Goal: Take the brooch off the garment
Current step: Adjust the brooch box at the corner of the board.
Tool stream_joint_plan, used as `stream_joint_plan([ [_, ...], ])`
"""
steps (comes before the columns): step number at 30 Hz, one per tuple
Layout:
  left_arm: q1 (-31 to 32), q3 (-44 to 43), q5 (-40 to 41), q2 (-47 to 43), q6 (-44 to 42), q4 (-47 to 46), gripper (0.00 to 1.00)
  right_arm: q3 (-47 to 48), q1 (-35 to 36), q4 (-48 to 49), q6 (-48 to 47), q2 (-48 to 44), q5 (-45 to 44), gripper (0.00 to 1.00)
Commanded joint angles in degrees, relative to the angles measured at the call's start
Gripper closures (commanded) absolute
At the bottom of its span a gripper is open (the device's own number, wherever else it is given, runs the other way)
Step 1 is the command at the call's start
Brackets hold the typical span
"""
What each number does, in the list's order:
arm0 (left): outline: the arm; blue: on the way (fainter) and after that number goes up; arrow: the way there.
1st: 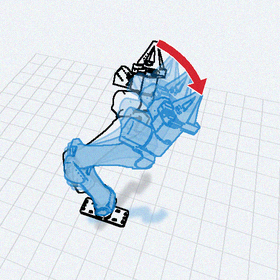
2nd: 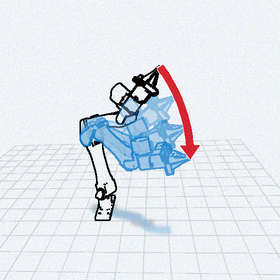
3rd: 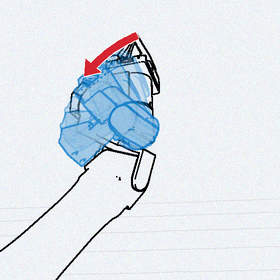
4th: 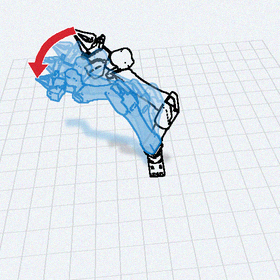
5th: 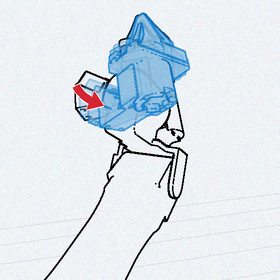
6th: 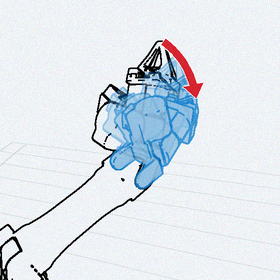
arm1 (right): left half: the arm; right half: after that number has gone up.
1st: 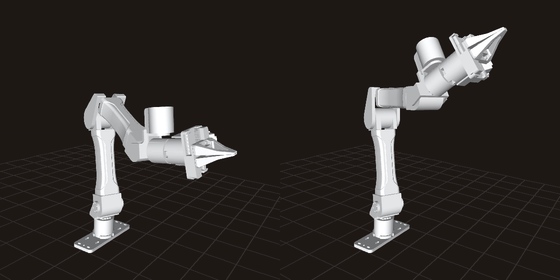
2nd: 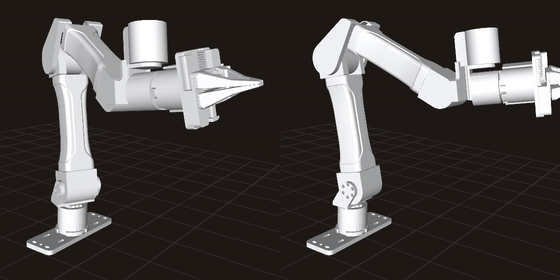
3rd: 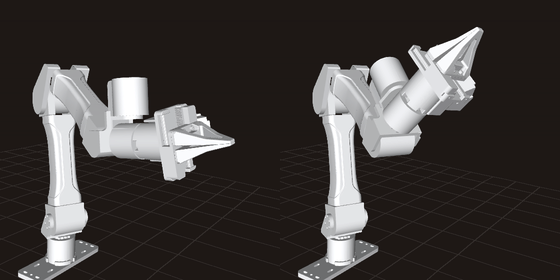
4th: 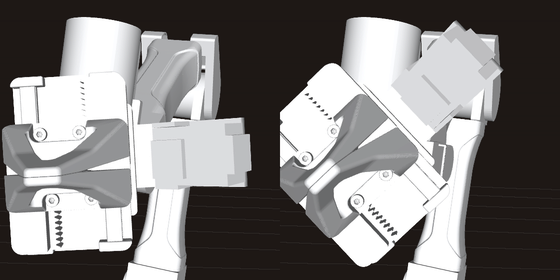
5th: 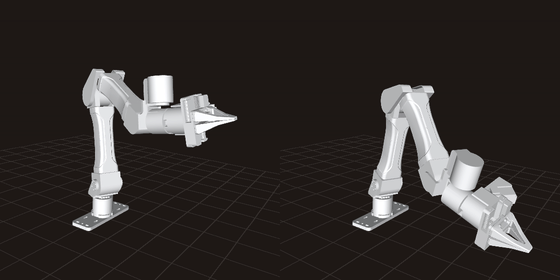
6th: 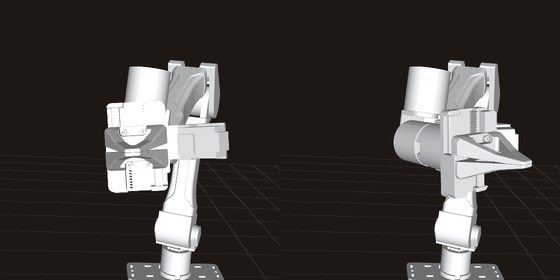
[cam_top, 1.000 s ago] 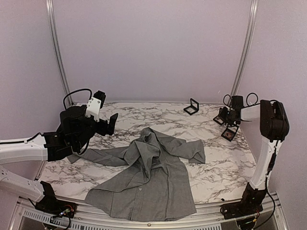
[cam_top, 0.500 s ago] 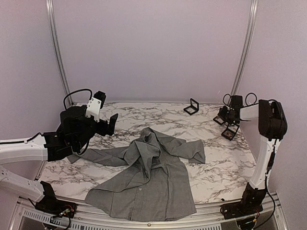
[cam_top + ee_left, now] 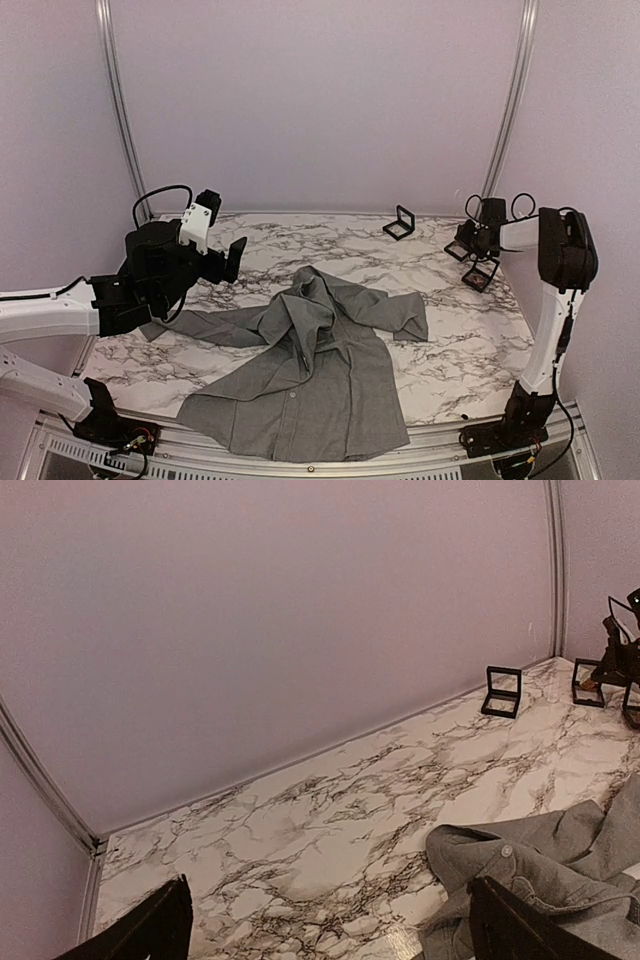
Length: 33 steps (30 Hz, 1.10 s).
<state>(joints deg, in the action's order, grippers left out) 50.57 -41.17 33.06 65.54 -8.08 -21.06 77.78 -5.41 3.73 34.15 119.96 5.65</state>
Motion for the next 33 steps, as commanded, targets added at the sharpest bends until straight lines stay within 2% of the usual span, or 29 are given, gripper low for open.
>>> stream_joint_plan([
  [1, -0.38, -1.75, -0.58, -0.32, 0.22, 1.13, 0.01, 3.75, -0.48, -1.03, -1.32, 0.85, -1.17, 1.00],
  [10, -0.38, -2.21, -1.15, 0.68, 0.21, 0.84, 0.01, 3.60, -0.48, -2.56, -2.87, -2.28, -1.80, 1.00],
  [16, -0.40, -2.00, -1.24, 0.80, 0.19, 0.67, 0.01, 2.55, -0.68, -3.46, -4.47, -6.65, -5.18, 1.00],
  [22, -0.52, -1.90, -1.41, 0.65, 0.17, 0.58, 0.01, 3.06, -3.38, -8.32, -4.68, -8.75, -9.40, 1.00],
  [33, -0.59, -1.46, -1.55, 0.14, 0.42, 0.53, 0.01, 13.43, -6.89, -17.94, -6.51, 0.23, -9.43, 1.00],
])
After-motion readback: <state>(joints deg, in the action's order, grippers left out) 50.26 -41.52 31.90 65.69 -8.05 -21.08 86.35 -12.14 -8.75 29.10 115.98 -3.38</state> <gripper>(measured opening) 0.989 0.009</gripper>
